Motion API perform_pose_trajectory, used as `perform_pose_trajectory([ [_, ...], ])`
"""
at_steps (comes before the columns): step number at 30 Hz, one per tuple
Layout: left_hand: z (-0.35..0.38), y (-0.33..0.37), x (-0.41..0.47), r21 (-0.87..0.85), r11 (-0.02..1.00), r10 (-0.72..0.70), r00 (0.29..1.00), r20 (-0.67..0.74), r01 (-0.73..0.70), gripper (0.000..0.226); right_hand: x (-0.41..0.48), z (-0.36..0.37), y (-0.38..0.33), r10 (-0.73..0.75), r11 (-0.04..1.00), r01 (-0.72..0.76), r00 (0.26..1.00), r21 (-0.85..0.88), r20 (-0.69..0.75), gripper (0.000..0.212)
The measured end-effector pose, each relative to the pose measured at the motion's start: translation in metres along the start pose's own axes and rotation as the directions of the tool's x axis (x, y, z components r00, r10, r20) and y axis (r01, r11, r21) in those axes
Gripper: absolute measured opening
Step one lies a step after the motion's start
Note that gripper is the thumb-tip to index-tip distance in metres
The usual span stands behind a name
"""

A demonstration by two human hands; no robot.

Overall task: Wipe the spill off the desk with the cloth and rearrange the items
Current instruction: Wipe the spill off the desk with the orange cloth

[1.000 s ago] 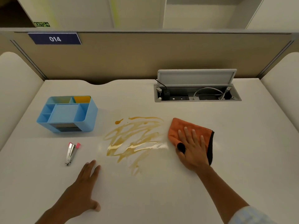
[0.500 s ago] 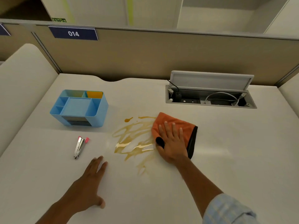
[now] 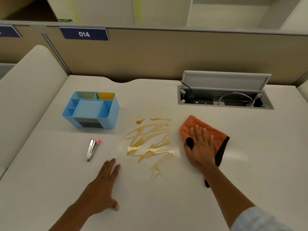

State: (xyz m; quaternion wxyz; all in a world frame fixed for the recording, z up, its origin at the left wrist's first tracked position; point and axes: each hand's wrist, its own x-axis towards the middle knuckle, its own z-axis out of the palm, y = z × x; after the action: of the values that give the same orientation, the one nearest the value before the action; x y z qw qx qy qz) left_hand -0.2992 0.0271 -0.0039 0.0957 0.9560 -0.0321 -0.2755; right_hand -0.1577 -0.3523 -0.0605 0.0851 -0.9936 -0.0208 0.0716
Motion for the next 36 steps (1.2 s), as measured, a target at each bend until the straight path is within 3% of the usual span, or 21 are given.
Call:
perform_pose_trajectory([
  [4,0.002,-0.008,-0.004,0.006,1.0,-0.01,1.0,0.026,0.01,0.147,0.011,0.004,-0.057,0.043,0.998,-0.046,0.997,0.048,0.058,0.089],
  [10,0.003,-0.011,-0.002,-0.013,1.0,0.007,1.0,-0.011,-0.007,0.147,-0.04,0.026,-0.116,-0.153,0.988,0.152,0.988,0.037,0.022,0.085],
  [16,0.01,-0.014,-0.001,-0.014,1.0,0.02,1.0,-0.015,-0.02,0.147,-0.102,0.044,-0.081,-0.297,0.954,0.298,0.954,0.025,-0.03,0.083],
  [19,0.012,-0.009,0.002,-0.011,0.999,0.033,0.999,-0.023,-0.033,0.148,-0.102,0.036,-0.049,-0.233,0.972,0.233,0.971,0.005,-0.055,0.08],
  [22,0.013,-0.002,0.006,-0.012,0.999,0.043,0.999,-0.022,-0.044,0.148,-0.08,0.021,-0.029,-0.072,0.997,0.072,0.996,0.003,-0.054,0.079],
  [28,0.009,-0.004,0.006,-0.011,1.0,0.023,0.999,-0.03,-0.023,0.148,-0.038,0.018,-0.086,0.111,0.991,-0.113,0.994,0.07,0.023,0.084],
  [31,0.01,-0.004,0.003,-0.013,1.0,0.023,0.999,-0.029,-0.023,0.146,-0.046,0.026,-0.125,0.08,0.994,-0.084,0.995,0.064,0.058,0.087],
  [36,0.008,-0.009,0.0,0.012,1.0,0.012,1.0,-0.025,-0.011,0.145,-0.086,0.04,-0.171,-0.128,0.992,0.127,0.991,0.01,0.032,0.087],
])
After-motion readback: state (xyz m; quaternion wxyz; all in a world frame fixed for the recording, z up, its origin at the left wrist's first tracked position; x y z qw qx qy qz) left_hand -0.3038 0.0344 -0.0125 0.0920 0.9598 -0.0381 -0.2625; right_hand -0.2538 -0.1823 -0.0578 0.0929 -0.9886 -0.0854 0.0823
